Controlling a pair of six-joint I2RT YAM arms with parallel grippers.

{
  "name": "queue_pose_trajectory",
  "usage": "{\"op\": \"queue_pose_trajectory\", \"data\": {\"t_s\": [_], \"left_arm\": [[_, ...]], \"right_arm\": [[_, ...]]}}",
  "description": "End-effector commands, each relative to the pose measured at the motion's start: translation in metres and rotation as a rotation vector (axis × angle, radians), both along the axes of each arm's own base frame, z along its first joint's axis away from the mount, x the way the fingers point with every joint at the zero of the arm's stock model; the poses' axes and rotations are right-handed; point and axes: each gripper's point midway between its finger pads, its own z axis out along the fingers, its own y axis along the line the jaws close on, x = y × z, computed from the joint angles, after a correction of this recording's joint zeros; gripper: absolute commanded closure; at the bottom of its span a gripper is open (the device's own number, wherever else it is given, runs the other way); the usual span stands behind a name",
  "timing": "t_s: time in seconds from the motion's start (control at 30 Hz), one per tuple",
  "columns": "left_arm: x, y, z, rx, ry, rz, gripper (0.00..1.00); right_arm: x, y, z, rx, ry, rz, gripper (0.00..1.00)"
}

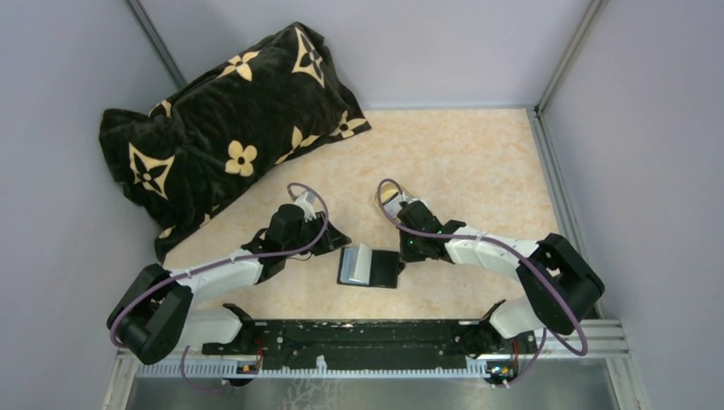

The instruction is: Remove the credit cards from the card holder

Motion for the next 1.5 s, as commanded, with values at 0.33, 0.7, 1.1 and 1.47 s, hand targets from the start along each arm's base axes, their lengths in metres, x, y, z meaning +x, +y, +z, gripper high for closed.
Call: {"op": "queue_pose_trajectory", "data": {"t_s": [0.33,0.7,1.1,1.47], "left_arm": [[-0.025,0.002,-0.043,0.051,0.135,-0.074,1.0],[-0.037,-0.007,-0.047,0.039,0.147,-0.111,1.0],[-0.045,-0.053,-0.03,-0.012,0.126,-0.21,1.0],[-0.035,-0.067,-0.074,0.071,0.184,-0.216,1.0]], "right_arm": [[0.021,0.02,0.008,0.068,-0.068,0.032,1.0],[0.021,0.022,0.005,0.083,-0.058,0.036,1.0],[0.017,0.021,0.003,0.093,-0.053,0.042,1.0],[0.014,0.023,0.058,0.183,-0.211,0.102,0.69]]}}
